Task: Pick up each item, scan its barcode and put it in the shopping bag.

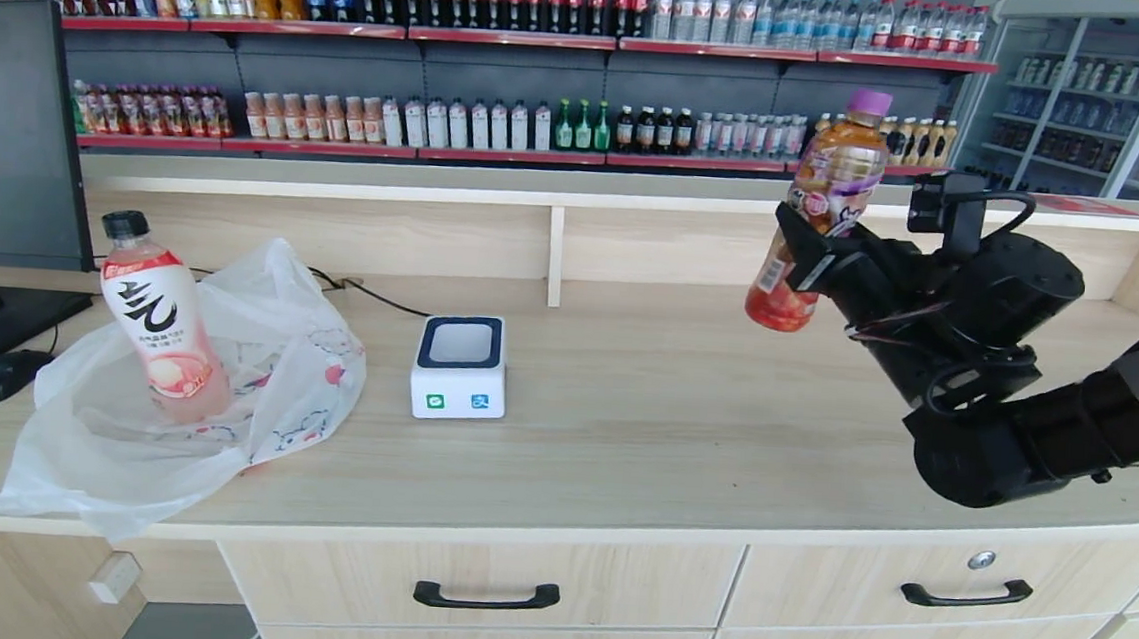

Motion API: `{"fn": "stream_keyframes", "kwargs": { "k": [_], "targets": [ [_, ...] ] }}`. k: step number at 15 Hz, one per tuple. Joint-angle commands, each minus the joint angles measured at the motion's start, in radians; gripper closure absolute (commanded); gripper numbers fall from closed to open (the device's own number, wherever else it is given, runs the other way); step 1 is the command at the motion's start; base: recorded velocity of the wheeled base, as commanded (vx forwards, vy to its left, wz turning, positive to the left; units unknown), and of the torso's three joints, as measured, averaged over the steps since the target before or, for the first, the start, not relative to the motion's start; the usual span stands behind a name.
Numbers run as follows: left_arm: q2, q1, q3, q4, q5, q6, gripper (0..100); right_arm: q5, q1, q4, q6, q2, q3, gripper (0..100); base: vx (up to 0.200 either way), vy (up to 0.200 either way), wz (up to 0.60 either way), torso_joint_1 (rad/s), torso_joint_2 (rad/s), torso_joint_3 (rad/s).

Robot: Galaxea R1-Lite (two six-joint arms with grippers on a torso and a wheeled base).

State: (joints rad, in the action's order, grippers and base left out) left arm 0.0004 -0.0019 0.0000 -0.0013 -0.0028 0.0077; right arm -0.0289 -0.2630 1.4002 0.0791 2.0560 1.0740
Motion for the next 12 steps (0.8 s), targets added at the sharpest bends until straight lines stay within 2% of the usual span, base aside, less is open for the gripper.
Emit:
{"fn": "stream_keyframes", "kwargs": {
  "k": [1, 4, 12],
  "targets": [
    [0.0, 0.0, 0.0, 0.0, 0.001, 0.0, 0, 0.001, -0.03, 0.051, 0.002, -0.088, -0.034, 100, 0.0, 0.0, 0.0, 0.0, 0.0, 0.0],
    [0.0, 0.0, 0.0, 0.0, 0.0, 0.0, 0, 0.003, -0.078, 0.146, 0.001, -0.198, -0.25, 100, 0.0, 0.0, 0.0, 0.0, 0.0, 0.0],
    [0.0, 0.002, 0.0, 0.0, 0.0, 0.0, 0, 0.003, -0.26, 0.152, -0.018, -0.513, -0.648, 100, 0.0, 0.0, 0.0, 0.0, 0.0, 0.0]
  ]
}}
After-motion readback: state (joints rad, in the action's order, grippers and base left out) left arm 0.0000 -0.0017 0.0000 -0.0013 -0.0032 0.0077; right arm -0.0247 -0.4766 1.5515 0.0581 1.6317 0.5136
